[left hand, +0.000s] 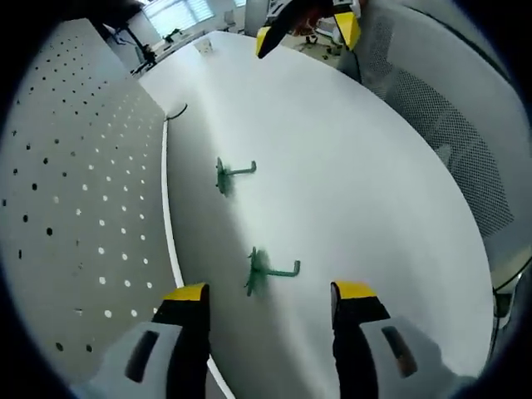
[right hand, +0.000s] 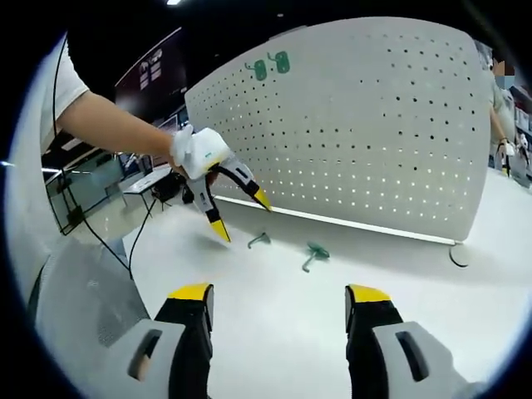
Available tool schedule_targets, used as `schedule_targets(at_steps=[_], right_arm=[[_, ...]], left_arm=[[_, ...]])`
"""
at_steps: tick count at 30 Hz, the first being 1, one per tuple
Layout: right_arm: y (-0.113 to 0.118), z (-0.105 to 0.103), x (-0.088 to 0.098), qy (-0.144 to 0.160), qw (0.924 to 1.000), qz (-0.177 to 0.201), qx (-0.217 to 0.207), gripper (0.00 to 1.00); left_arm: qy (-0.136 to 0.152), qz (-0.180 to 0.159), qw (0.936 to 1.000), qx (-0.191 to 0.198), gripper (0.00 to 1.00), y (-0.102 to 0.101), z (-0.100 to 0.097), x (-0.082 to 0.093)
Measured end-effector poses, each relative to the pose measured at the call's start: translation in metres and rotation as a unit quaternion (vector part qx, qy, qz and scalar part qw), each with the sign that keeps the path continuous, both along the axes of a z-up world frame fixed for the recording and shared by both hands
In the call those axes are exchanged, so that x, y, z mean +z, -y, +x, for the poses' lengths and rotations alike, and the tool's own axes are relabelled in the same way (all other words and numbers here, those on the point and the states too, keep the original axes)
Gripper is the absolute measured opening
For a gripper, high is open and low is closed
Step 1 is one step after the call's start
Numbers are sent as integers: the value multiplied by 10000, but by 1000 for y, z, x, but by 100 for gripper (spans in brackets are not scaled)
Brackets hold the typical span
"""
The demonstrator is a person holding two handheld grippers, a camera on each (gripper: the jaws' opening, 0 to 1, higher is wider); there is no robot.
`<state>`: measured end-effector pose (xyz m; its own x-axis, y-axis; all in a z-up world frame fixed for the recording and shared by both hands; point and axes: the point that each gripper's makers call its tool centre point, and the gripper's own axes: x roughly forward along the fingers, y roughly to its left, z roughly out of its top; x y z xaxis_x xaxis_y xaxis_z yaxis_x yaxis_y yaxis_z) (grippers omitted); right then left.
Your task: Insert the hook assembly into the mounting plate slot until the hook locks in place.
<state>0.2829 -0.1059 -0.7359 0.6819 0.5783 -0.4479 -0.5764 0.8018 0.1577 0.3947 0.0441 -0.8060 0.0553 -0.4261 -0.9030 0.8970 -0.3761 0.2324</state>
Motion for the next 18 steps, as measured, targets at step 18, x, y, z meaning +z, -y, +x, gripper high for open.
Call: schedule_targets(at_steps=[18], right_arm=[[-1, 0, 0, -49, 9999, 95, -14, 59]], left_arm=[[-639, 256, 9975, -146, 54, 7, 0, -22]])
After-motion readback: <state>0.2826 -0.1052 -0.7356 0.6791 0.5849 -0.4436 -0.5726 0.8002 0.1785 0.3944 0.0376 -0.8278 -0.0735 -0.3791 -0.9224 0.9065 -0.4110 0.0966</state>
